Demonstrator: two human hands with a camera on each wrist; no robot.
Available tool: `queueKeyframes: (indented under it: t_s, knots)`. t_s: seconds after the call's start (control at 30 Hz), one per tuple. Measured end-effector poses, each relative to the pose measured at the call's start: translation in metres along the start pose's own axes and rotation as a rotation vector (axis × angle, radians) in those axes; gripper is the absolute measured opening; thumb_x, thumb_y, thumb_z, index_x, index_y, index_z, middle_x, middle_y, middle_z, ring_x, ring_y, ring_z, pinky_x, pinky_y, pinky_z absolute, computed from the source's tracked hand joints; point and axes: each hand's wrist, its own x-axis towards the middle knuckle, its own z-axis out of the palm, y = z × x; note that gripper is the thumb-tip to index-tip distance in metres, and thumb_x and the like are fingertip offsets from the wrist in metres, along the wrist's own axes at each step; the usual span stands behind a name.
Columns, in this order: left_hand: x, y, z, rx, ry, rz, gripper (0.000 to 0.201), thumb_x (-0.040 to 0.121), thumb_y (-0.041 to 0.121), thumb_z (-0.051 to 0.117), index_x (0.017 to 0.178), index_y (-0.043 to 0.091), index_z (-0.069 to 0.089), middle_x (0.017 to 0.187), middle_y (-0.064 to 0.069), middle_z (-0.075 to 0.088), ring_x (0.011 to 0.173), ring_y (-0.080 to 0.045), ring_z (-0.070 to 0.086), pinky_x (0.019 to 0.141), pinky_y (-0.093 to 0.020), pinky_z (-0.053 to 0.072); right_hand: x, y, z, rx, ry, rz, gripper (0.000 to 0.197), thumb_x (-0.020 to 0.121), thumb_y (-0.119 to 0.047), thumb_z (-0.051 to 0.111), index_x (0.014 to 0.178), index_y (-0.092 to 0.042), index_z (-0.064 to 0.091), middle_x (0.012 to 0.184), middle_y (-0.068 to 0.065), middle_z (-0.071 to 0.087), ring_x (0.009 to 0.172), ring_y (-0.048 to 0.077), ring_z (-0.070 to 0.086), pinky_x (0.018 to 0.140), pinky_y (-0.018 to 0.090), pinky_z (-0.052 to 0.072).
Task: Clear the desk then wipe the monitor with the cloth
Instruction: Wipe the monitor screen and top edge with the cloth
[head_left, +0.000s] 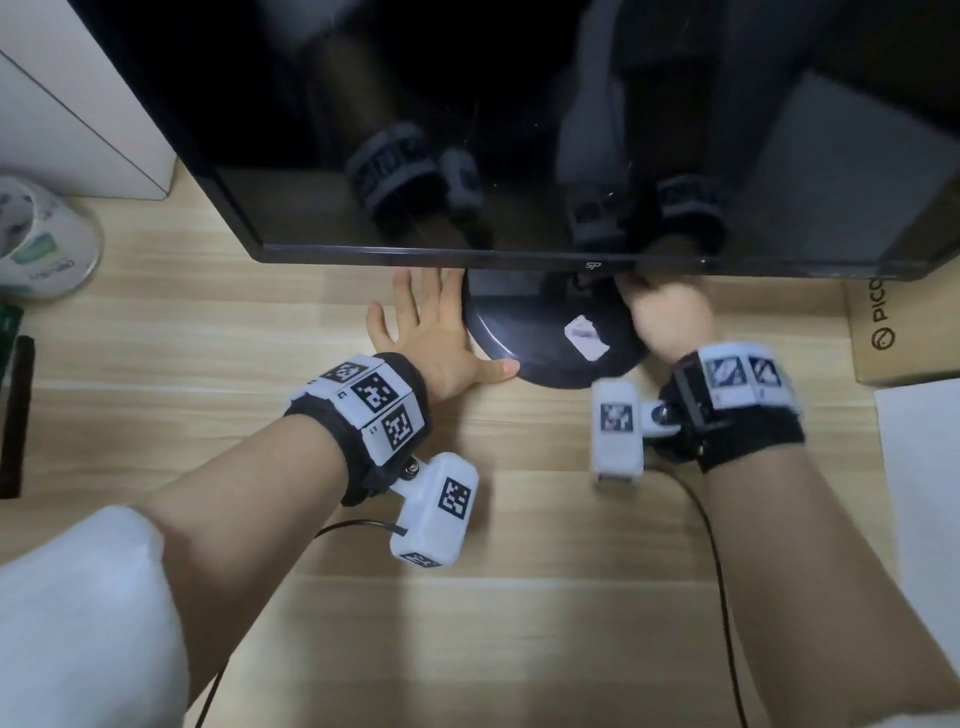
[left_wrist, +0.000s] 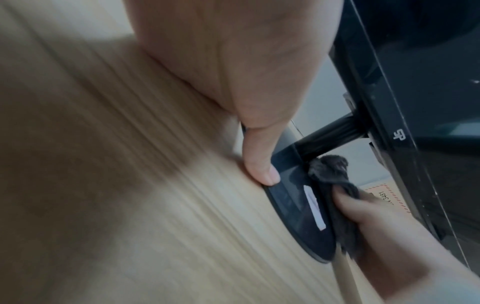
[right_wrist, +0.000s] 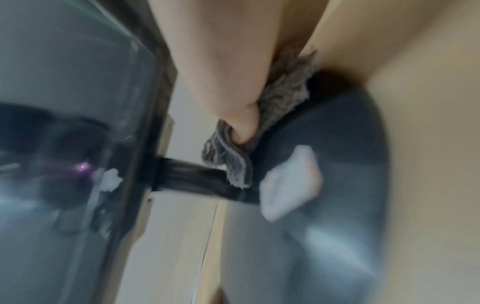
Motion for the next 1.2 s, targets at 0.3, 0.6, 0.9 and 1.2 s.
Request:
queueKeyframes:
  t_s: [0.3, 0.6, 0.9, 1.2]
  knots:
    - [-0.002, 0.001, -0.004, -0.016, 0.001, 0.008, 0.114, 0.066, 0.059, 0.067, 0.146, 0.027, -0.008, 0.158, -0.001, -0.011, 0.143, -0.026, -0.019, 0.112, -0.052, -0.008, -0.059, -0.038, 0.065, -0.053, 0.132, -0.336, 0.059, 0.083, -0.015, 0.033, 0.141, -0.008, 0.032, 0.154, 0.009, 0.025, 0.144, 0.029, 0.015, 0.115, 0.036, 0.002]
    - [0.000, -0.004, -0.009, -0.035, -0.086, 0.034, 0.107, 0.073, 0.058, 0.062, 0.146, 0.026, -0.010, 0.157, -0.002, -0.018, 0.142, -0.027, -0.023, 0.111, -0.053, -0.011, -0.077, 0.007, 0.040, 0.241, 0.215, -0.121, 0.051, 0.089, -0.001, 0.047, 0.136, -0.022, 0.044, 0.151, 0.002, 0.031, 0.142, 0.014, 0.022, 0.109, 0.019, 0.014]
    - [-0.039, -0.028, -0.015, -0.499, 0.100, 0.095, 0.053, 0.088, 0.011, 0.057, 0.138, 0.014, 0.040, 0.155, 0.000, 0.022, 0.142, -0.016, 0.022, 0.115, -0.029, 0.013, -0.100, 0.020, -0.010, 1.368, 0.113, 0.511, 0.022, 0.096, -0.020, 0.044, 0.085, -0.011, 0.061, 0.090, 0.012, 0.066, 0.084, 0.029, 0.061, 0.084, 0.043, 0.046]
    - [-0.100, -0.027, -0.076, -1.446, 0.432, -0.032, 0.024, 0.089, 0.001, 0.046, 0.082, 0.018, 0.061, 0.068, 0.008, 0.072, 0.067, -0.007, 0.068, 0.073, -0.025, 0.048, -0.132, -0.043, -0.068, 1.808, -0.012, 0.156, 0.043, 0.089, -0.026, 0.049, 0.128, -0.007, 0.051, 0.126, 0.009, 0.062, 0.110, 0.022, 0.063, 0.086, 0.037, 0.055]
